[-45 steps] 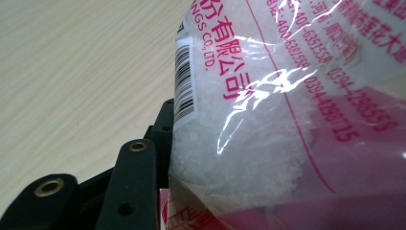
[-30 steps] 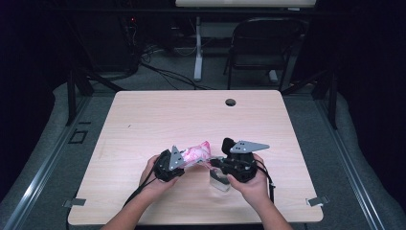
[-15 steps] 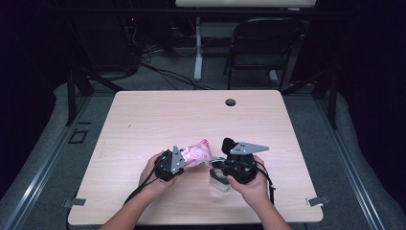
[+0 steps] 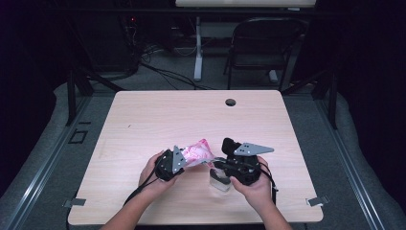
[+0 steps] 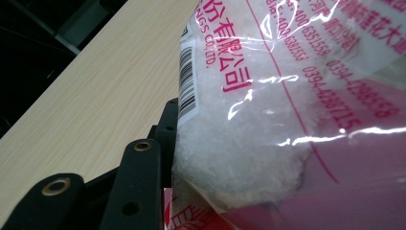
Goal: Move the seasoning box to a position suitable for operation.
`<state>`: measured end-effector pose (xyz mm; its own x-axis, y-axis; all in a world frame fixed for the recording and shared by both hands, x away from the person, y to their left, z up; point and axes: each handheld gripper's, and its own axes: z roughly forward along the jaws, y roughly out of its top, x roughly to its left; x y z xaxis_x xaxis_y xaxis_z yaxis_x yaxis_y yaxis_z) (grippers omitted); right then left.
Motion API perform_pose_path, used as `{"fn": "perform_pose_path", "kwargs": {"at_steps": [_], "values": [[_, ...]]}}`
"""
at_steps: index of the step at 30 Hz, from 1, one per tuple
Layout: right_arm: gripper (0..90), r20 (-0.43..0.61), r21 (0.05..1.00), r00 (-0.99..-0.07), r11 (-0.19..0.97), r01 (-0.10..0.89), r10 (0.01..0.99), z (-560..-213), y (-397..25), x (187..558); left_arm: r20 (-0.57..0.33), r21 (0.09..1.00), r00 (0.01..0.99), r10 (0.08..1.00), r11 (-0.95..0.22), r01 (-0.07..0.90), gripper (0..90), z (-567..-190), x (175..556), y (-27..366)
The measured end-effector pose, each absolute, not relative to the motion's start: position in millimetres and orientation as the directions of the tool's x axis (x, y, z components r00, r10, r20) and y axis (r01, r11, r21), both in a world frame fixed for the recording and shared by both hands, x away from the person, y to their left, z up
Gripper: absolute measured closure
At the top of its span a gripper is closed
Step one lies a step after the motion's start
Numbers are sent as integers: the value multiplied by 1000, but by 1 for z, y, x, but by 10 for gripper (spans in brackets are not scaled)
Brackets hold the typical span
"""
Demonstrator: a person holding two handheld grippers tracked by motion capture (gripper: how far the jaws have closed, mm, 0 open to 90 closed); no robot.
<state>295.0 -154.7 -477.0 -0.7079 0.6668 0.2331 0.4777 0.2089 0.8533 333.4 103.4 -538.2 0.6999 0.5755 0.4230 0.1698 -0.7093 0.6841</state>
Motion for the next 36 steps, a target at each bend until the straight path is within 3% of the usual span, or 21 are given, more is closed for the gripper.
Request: {"fn": "perform_pose_path", "kwargs": {"at_steps": [36], "values": [[900, 280, 838, -679, 173, 518, 678, -486, -171, 289, 573, 643, 622, 533, -763, 61, 621, -527, 330, 91]]}}
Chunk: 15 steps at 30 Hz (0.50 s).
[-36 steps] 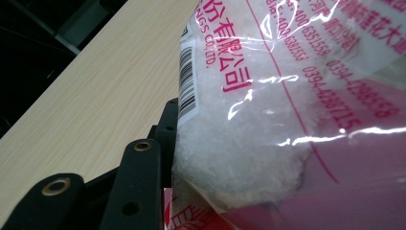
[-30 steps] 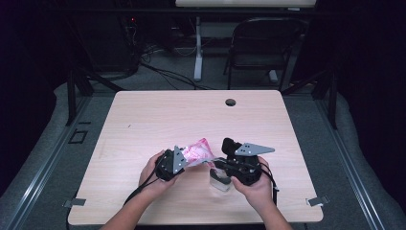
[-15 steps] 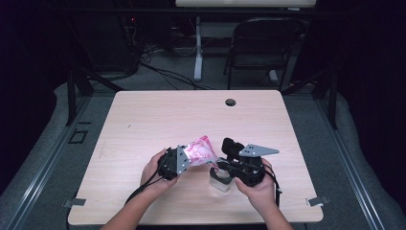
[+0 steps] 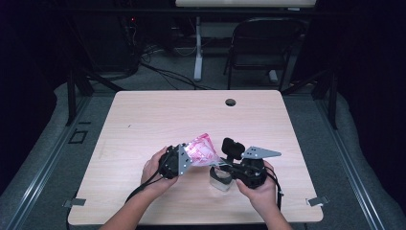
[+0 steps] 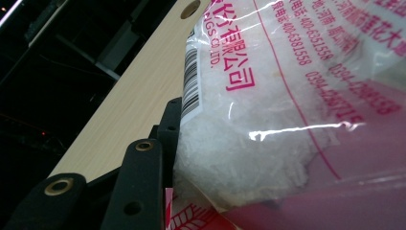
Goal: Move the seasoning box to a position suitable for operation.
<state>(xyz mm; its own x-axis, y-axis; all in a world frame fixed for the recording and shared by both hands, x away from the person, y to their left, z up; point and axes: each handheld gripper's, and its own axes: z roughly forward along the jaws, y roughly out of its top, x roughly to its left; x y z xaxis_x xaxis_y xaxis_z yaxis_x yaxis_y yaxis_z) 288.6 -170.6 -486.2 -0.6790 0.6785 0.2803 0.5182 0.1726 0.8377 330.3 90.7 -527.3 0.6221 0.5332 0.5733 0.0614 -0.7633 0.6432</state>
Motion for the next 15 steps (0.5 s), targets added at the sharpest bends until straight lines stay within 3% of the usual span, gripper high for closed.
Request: {"fn": "perform_pose_path", "kwargs": {"at_steps": [15], "values": [[900, 276, 842, -673, 165, 514, 686, -489, -171, 286, 623, 616, 596, 506, -787, 23, 622, -526, 328, 89]]}}
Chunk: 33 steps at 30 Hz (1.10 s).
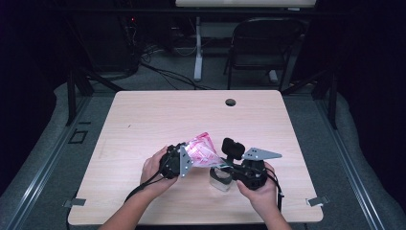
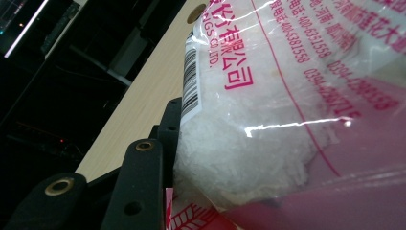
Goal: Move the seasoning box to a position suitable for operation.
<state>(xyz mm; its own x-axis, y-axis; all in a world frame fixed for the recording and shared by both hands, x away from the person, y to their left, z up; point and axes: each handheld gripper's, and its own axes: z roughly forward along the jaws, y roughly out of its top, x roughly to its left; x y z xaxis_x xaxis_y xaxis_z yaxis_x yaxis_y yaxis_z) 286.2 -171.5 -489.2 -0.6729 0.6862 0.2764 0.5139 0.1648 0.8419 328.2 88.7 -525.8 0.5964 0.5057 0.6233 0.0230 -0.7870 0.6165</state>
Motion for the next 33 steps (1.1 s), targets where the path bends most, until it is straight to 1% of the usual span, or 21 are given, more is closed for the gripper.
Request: {"fn": "perform_pose_path", "kwargs": {"at_steps": [10, 15, 25, 33], "values": [[898, 258, 844, -678, 181, 505, 688, -489, -172, 285, 662, 591, 572, 484, -806, -2, 625, -524, 325, 88], [898, 256, 852, -676, 170, 496, 691, -490, -171, 283, 688, 575, 553, 470, -818, -21, 626, -523, 324, 87], [894, 189, 859, -678, 215, 464, 711, -490, -168, 280, 718, 549, 532, 448, -835, -39, 629, -523, 322, 87], [890, 180, 859, -672, 218, 464, 718, -490, -169, 280, 752, 517, 505, 423, -854, -54, 631, -521, 319, 85]]}}
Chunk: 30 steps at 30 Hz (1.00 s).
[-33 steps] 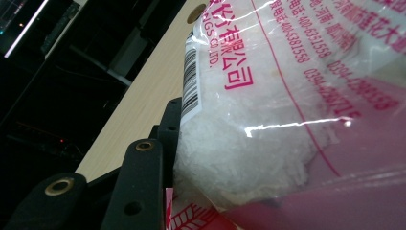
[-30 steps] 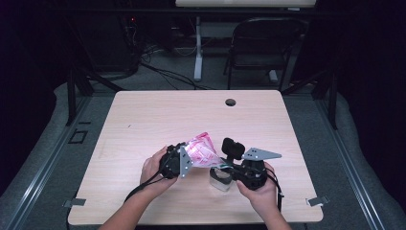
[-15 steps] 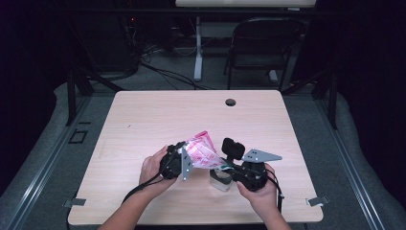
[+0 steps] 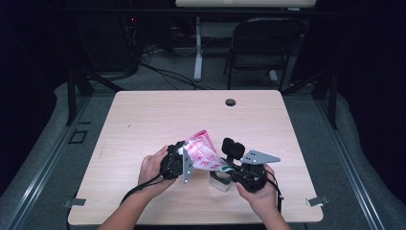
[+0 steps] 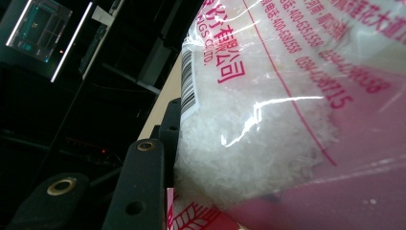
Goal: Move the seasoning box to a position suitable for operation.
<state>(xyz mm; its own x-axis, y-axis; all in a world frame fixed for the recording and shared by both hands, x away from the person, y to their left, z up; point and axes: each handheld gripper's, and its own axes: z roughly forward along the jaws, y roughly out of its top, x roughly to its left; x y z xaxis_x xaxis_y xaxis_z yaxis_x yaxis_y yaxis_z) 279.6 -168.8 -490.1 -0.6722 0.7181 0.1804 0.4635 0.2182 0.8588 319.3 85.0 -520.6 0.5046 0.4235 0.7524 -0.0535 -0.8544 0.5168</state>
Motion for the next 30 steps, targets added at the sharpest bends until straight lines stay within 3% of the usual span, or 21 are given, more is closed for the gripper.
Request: {"fn": "perform_pose_path", "kwargs": {"at_steps": [30], "values": [[898, 200, 841, -655, 215, 496, 729, -497, -172, 281, 787, 495, 458, 413, -866, -69, 637, -513, 314, 80]]}}
